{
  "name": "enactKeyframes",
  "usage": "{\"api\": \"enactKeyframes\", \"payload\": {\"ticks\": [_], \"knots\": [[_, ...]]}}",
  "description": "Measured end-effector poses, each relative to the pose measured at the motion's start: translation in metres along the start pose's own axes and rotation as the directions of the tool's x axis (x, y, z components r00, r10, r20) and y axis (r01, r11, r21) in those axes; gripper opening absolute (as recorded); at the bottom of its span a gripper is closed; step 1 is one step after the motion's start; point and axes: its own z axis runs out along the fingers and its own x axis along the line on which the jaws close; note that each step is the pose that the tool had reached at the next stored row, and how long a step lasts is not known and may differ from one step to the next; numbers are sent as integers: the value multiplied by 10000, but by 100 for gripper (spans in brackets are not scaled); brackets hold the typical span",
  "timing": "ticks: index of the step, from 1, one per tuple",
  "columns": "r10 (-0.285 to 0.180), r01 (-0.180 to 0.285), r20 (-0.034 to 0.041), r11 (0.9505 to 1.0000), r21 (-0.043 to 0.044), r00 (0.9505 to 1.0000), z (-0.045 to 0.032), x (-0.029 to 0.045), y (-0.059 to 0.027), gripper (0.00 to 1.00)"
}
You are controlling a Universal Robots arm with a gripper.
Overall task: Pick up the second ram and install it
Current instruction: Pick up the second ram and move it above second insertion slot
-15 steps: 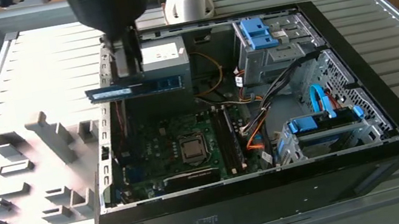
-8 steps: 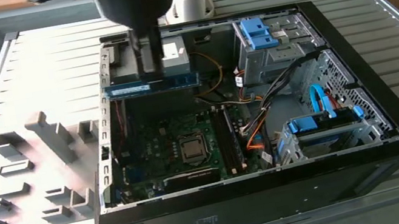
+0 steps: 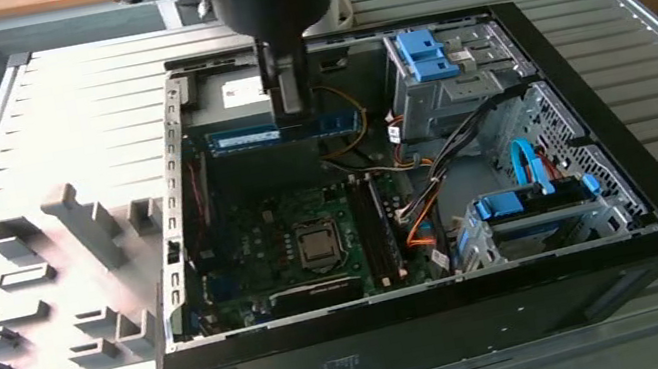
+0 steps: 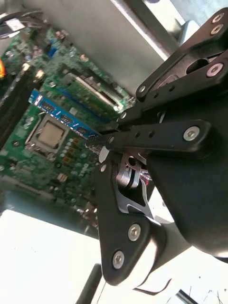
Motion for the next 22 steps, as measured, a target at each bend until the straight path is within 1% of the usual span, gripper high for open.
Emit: {"api": "enactKeyframes", "payload": {"ticks": [1, 2, 6, 9, 12, 16, 20, 22], "knots": [[-3, 3, 99, 10000, -5, 10000, 4, 0, -24, 14], [-3, 3, 129, 10000, -6, 9999, 17, -1, -59, 14], [-61, 61, 122, 10000, -16, 9999, 86, -1, -198, 14], [-177, 177, 110, 9998, -25, 9998, 138, 0, -257, 14], [-254, 254, 106, 9997, -30, 9996, 193, 2, -282, 14], [-273, 274, 106, 9996, -34, 9996, 264, 10, -290, 14], [-274, 274, 103, 9996, -36, 9996, 331, 49, -293, 14], [-275, 275, 105, 9996, -35, 9996, 363, 84, -295, 14]]}}
